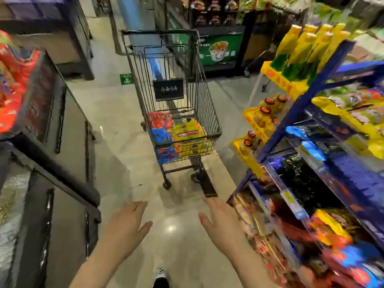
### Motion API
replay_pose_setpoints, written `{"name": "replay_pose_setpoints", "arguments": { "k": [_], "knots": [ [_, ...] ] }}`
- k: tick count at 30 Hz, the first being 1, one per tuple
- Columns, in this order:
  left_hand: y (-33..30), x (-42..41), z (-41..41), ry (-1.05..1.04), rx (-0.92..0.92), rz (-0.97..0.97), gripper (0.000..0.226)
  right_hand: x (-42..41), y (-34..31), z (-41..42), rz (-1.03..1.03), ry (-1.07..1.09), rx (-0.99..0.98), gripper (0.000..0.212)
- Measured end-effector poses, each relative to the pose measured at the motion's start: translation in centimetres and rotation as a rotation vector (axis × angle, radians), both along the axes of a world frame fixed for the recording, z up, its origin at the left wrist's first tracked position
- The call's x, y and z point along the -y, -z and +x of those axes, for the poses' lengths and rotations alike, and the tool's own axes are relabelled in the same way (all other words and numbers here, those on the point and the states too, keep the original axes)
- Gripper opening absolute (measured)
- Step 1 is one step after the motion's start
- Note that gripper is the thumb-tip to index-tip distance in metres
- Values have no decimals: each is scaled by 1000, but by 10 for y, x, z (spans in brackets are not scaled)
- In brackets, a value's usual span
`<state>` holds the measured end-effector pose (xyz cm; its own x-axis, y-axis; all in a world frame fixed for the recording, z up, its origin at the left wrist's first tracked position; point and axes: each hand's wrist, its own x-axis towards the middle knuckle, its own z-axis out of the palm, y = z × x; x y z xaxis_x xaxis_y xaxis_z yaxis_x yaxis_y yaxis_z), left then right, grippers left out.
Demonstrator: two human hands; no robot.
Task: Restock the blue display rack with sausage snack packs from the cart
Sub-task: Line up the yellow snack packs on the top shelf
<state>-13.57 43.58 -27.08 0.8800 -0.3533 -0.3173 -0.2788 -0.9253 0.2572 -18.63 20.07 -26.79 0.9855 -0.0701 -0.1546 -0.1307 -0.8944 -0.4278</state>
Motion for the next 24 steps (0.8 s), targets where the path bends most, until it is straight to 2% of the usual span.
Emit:
{"name": "replay_pose_setpoints", "arguments": {
  "k": [10, 13, 15, 17, 22, 24],
  "knots": [
    [12, -10, 170, 161, 9, 7, 64, -12, 27, 127, 59, 171, -88, 39],
    [7, 4, 222, 175, 59, -26, 54, -3, 38, 173, 67, 216, -130, 38],
    [0, 11, 255, 238, 155, -75, 42, 4, 44, 207, 55, 222, -155, 39],
    [-4, 11, 289, 243, 185, -52, 43, 8, 46, 242, 45, 221, -169, 41],
    [15, 2, 375, 195, 33, -45, 66, 12, 46, 325, 40, 224, -172, 43],
    [21, -3, 405, 168, -12, -32, 66, 12, 46, 347, 40, 257, -162, 37]
  ]
}}
